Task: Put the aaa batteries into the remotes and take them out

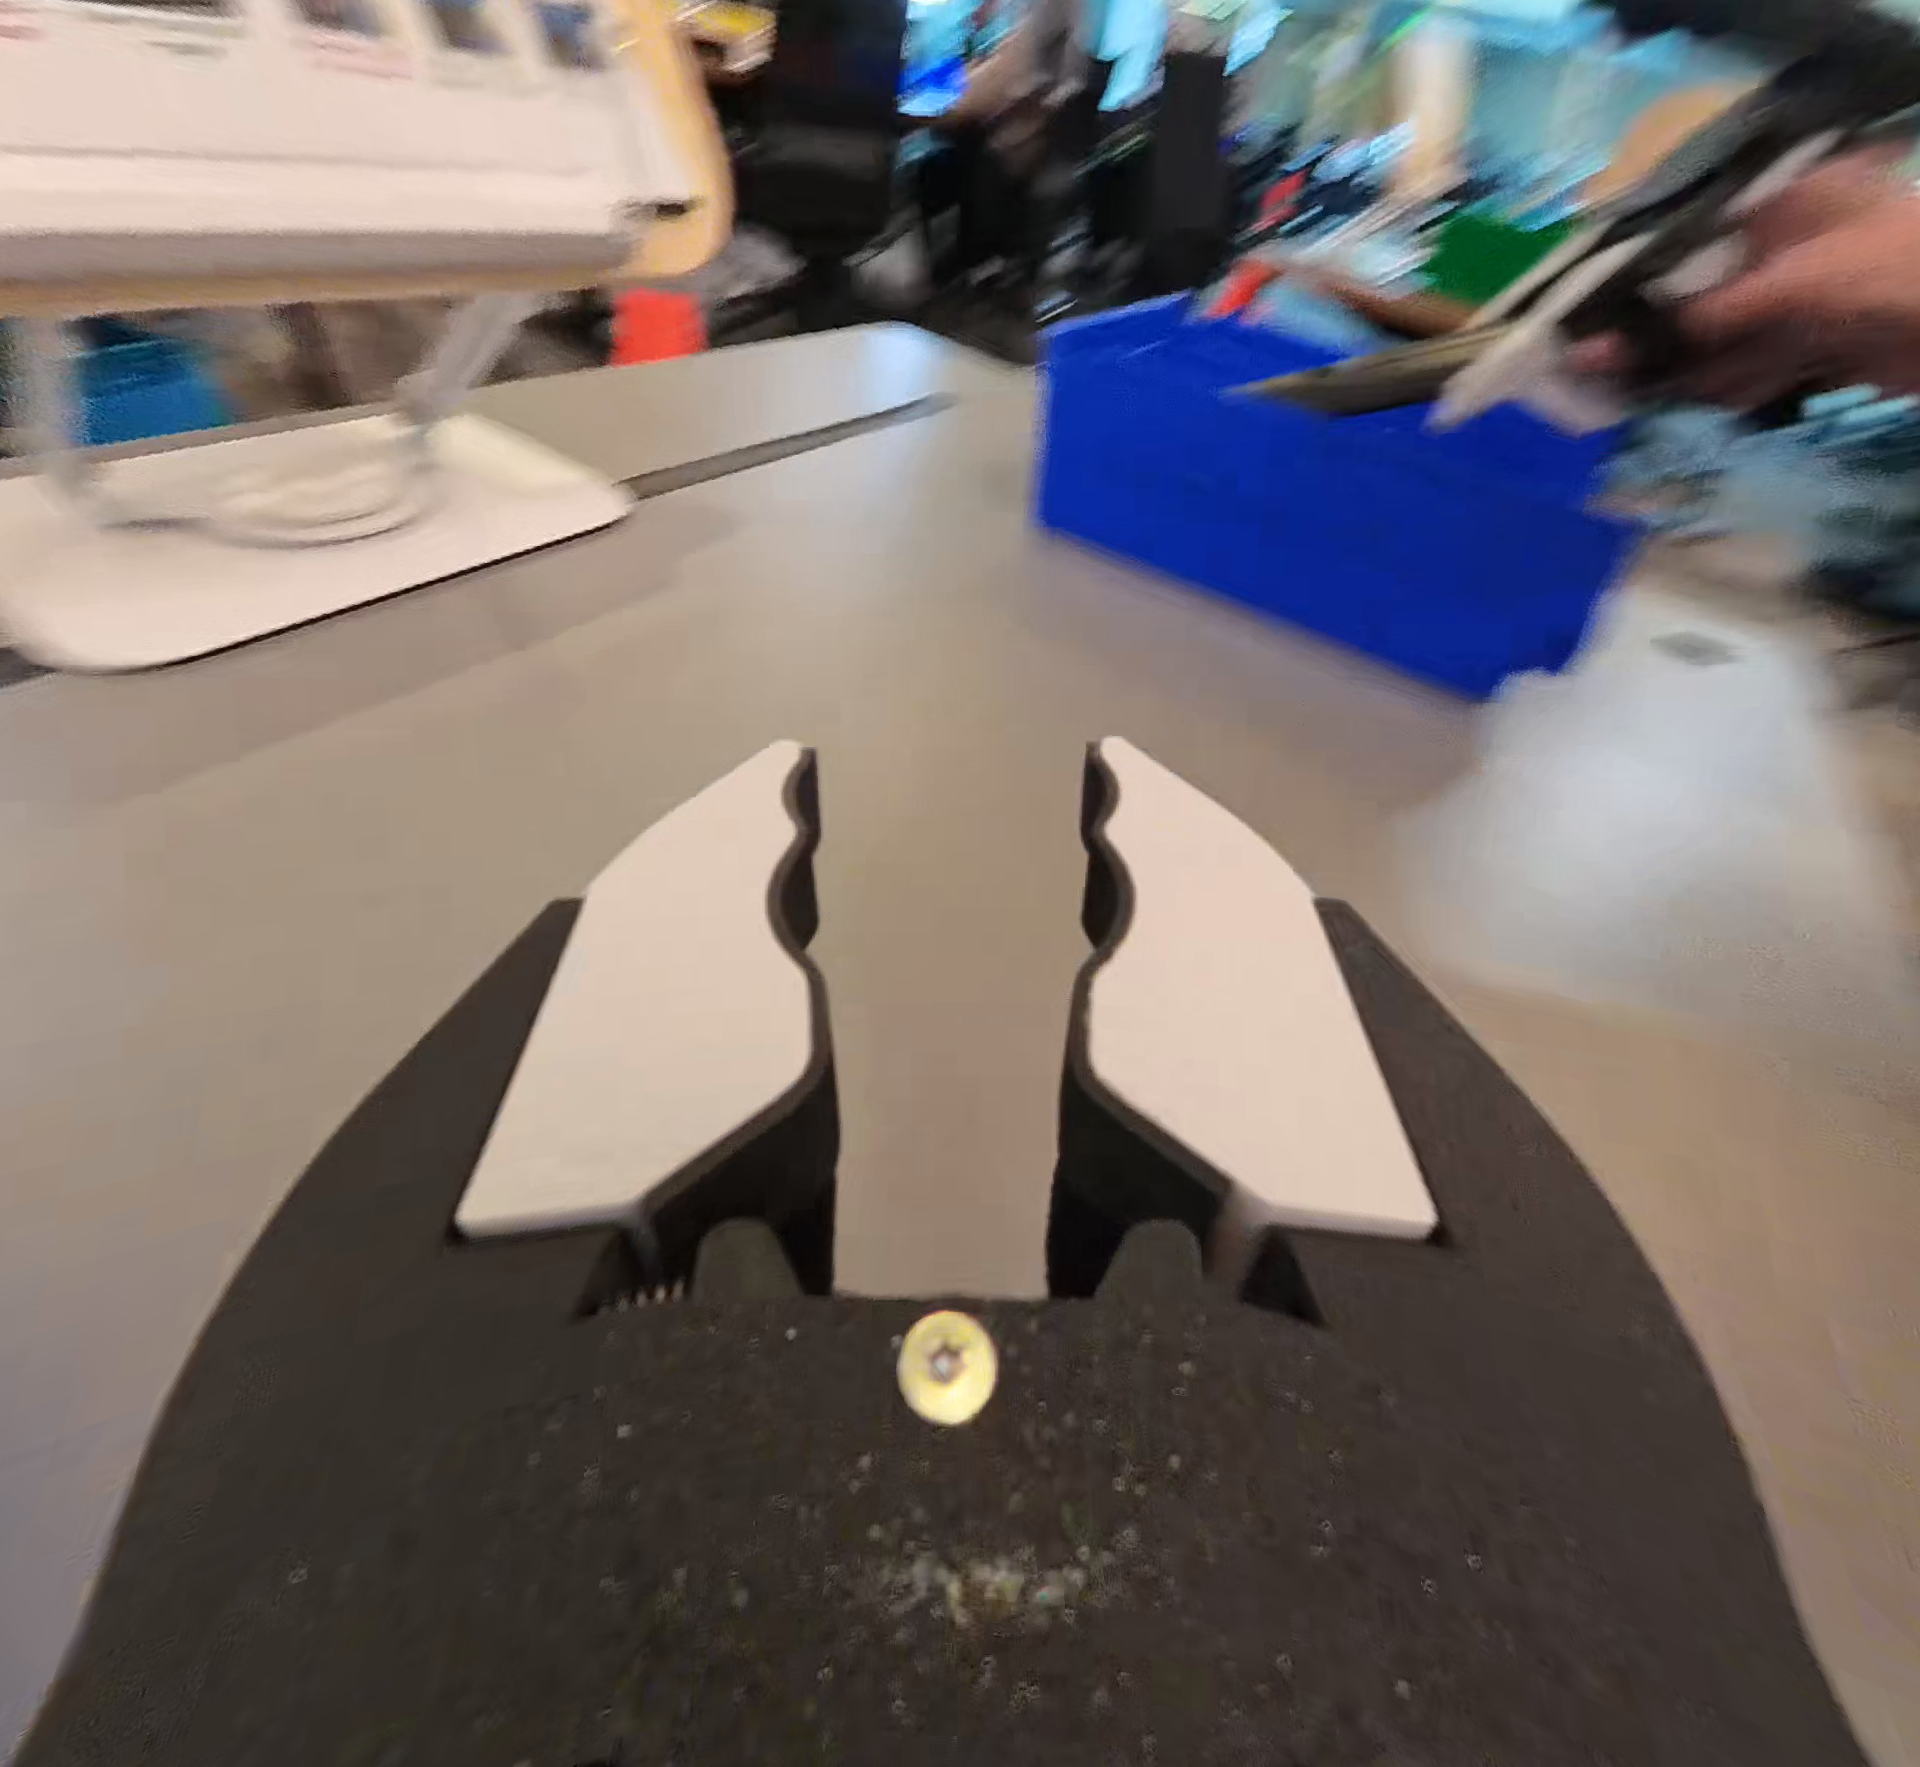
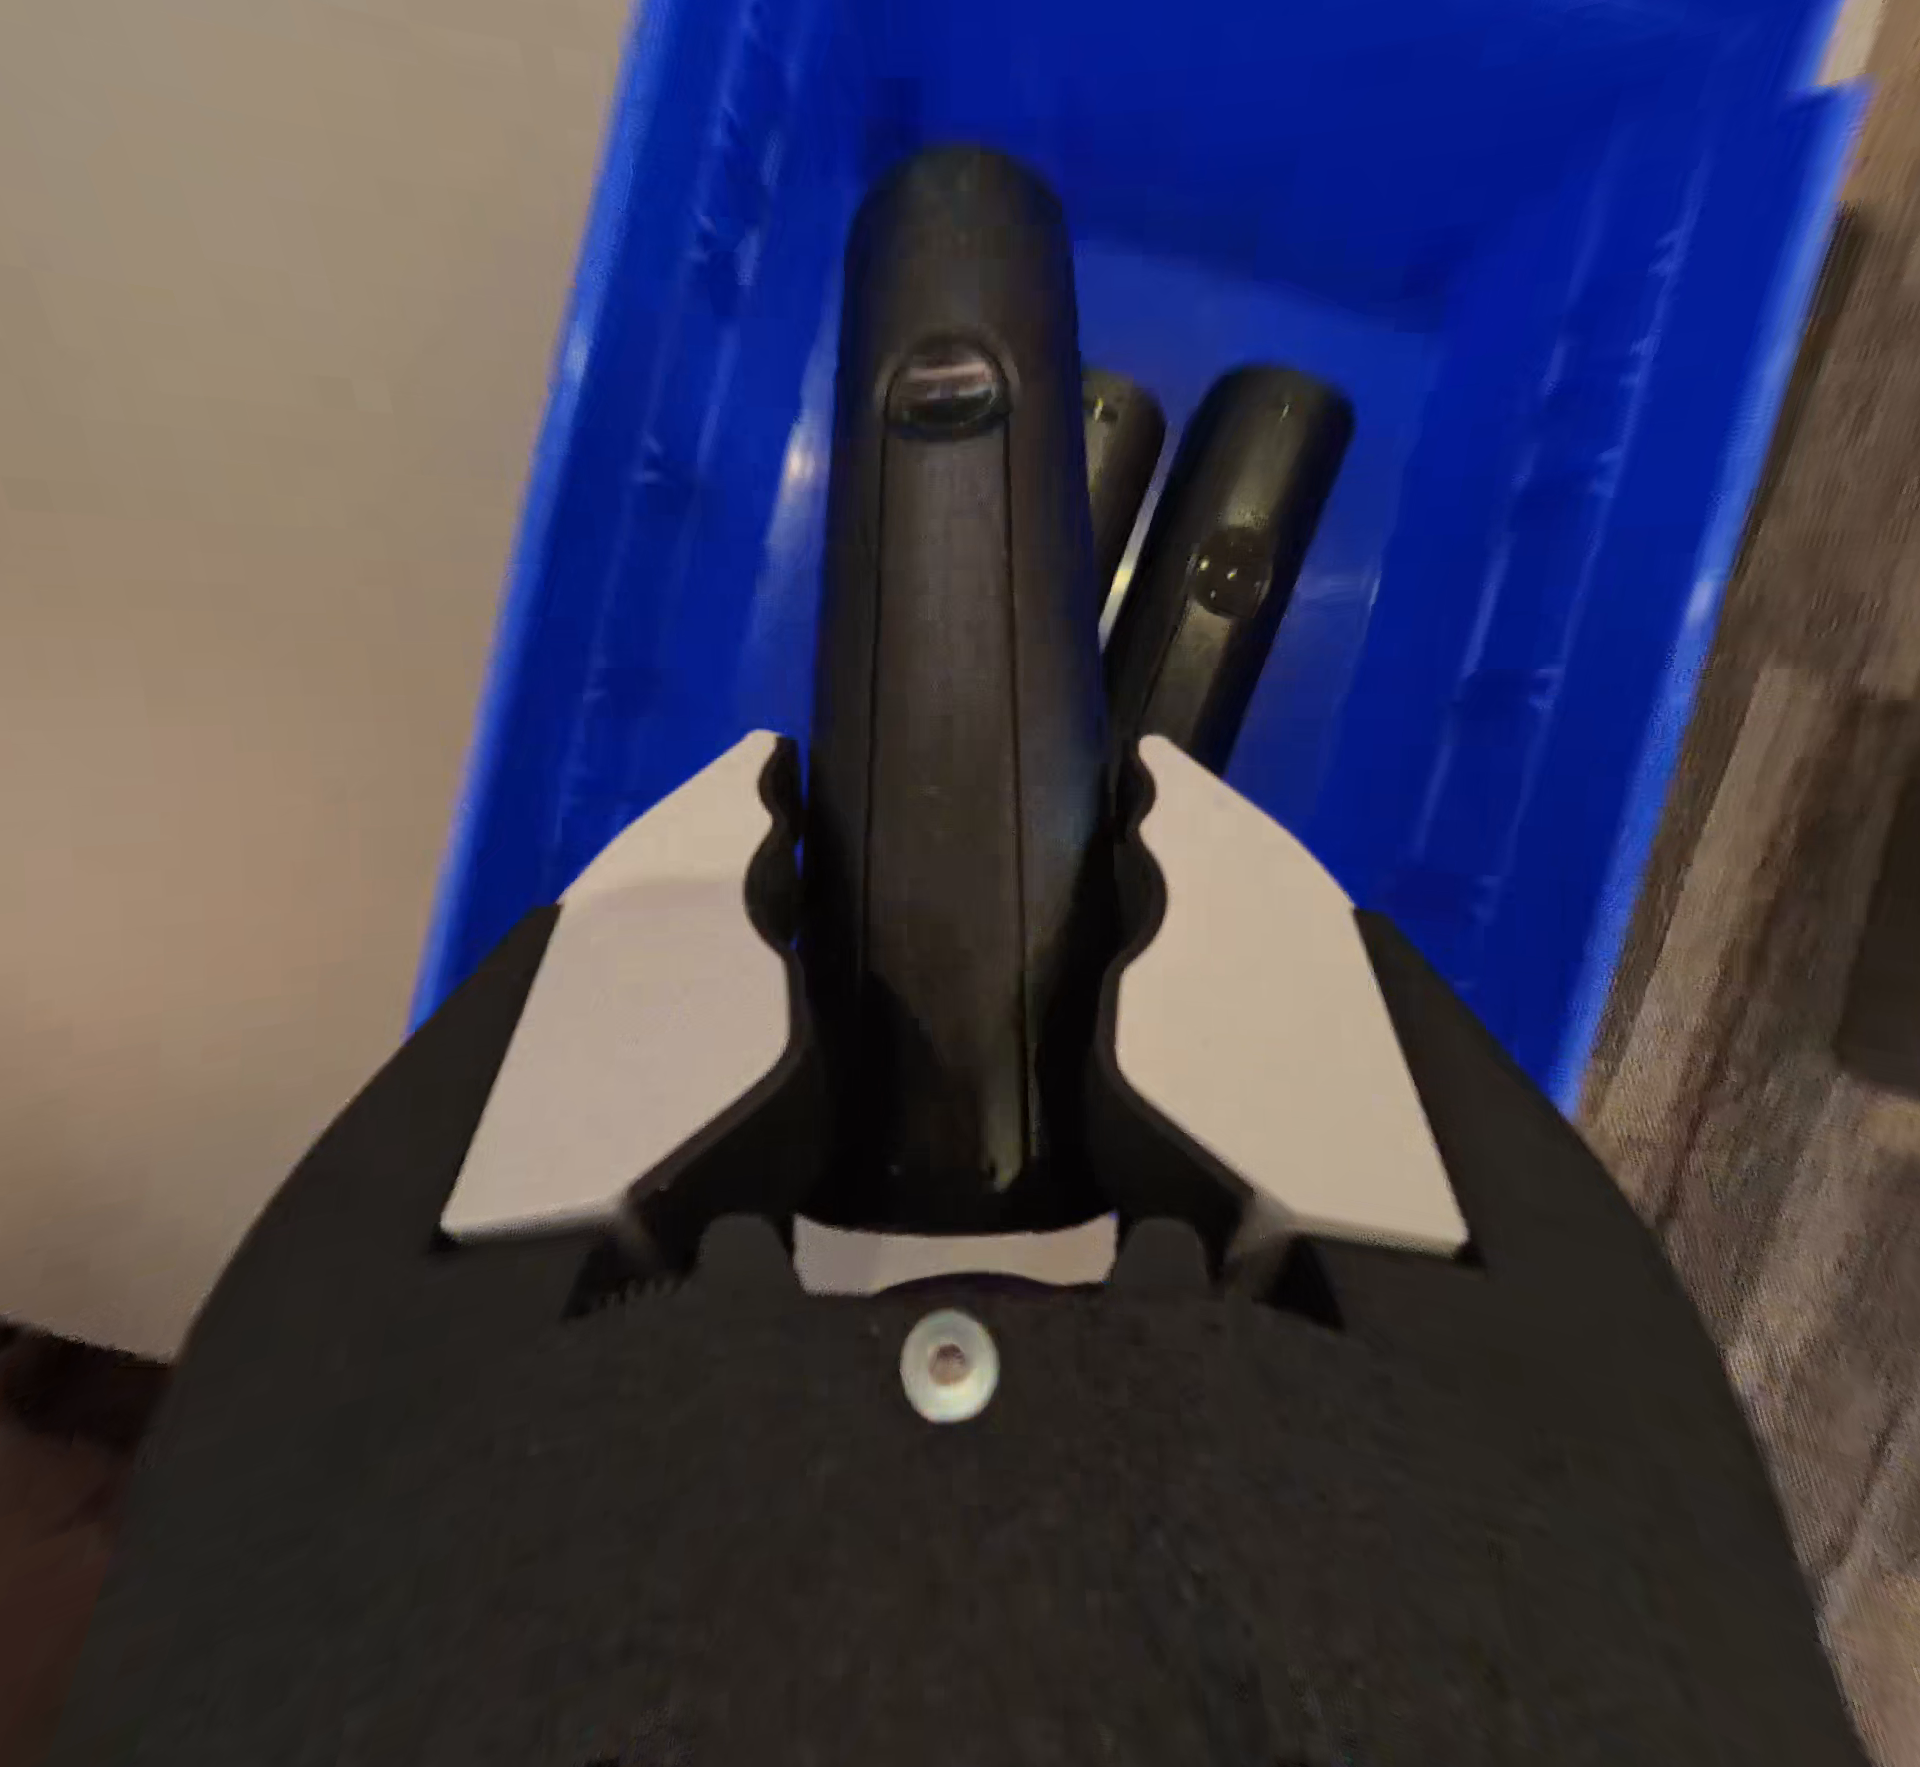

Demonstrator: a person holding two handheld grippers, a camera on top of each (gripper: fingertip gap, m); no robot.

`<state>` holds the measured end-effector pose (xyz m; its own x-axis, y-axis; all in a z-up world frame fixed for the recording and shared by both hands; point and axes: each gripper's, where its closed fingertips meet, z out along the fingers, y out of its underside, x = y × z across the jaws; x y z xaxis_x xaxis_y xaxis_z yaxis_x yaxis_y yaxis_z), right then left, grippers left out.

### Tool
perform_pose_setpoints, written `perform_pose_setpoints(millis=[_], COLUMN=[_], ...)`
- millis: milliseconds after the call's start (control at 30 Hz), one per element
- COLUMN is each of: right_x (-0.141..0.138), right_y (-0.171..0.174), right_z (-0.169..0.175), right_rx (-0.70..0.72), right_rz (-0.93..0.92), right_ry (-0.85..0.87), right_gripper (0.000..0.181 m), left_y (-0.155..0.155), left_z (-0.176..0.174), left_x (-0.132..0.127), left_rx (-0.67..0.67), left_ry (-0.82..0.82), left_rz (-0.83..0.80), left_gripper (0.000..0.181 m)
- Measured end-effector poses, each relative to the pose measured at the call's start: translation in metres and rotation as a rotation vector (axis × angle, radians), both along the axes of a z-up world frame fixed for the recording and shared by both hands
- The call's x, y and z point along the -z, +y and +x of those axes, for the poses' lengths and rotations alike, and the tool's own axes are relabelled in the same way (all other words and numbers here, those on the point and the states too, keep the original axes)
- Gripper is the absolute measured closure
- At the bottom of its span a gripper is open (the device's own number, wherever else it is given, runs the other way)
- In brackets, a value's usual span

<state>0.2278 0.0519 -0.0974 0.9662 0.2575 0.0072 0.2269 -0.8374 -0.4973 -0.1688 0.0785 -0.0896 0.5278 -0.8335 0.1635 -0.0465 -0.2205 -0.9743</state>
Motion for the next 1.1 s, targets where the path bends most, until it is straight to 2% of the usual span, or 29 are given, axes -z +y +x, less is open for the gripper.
perform_pose_setpoints(millis=[67,133,267,367,433,567,667,767,833,867,900,967,1033,1100], right_x=[0.024,0.041,0.061,0.070,0.076,0.076,0.074,0.046,0.006,-0.019,-0.044,-0.080,-0.095,-0.093], right_y=[0.003,0.003,-0.001,-0.007,-0.009,-0.007,-0.009,-0.009,-0.009,-0.006,-0.005,-0.012,-0.031,-0.055], right_z=[-0.001,-0.008,-0.029,-0.028,-0.029,-0.031,-0.031,-0.017,-0.009,-0.017,-0.035,-0.091,-0.153,-0.214], right_rx=[0.027,0.030,0.048,0.061,0.074,0.077,0.059,0.108,0.135,0.126,0.093,-0.066,-0.254,-0.438], right_rz=[-0.093,-0.192,-0.341,-0.428,-0.469,-0.467,-0.453,-0.339,-0.173,-0.041,0.094,0.314,0.422,0.474], right_ry=[-0.045,-0.071,-0.069,-0.125,-0.082,0.000,0.016,-0.017,-0.072,-0.060,-0.006,0.144,0.302,0.476], right_gripper=[0.122,0.122,0.122,0.121,0.121,0.123,0.113,0.111,0.109,0.111,0.114,0.113,0.116,0.117], left_y=[0.015,0.021,0.021,0.021,0.020,0.019,0.018,0.008,-0.013,-0.027,-0.040,-0.062,-0.074,-0.078], left_z=[-0.015,-0.024,-0.026,-0.030,-0.031,-0.033,-0.033,-0.027,-0.025,-0.028,-0.033,-0.055,-0.087,-0.122], left_x=[0.011,0.017,0.019,0.016,0.014,0.010,0.006,-0.004,-0.018,-0.027,-0.036,-0.056,-0.071,-0.072], left_rx=[-0.147,-0.223,-0.221,-0.225,-0.221,-0.213,-0.207,-0.157,-0.094,-0.068,-0.060,-0.088,-0.187,-0.320], left_ry=[0.124,0.175,0.187,0.169,0.154,0.146,0.135,0.094,0.039,0.020,0.014,0.018,0.033,0.089], left_rz=[0.008,-0.014,-0.066,-0.081,-0.089,-0.095,-0.090,-0.085,-0.117,-0.124,-0.119,-0.098,-0.068,-0.059], left_gripper=[0.133,0.131,0.125,0.125,0.125,0.125,0.125,0.124,0.123,0.123,0.121,0.116,0.117,0.116])
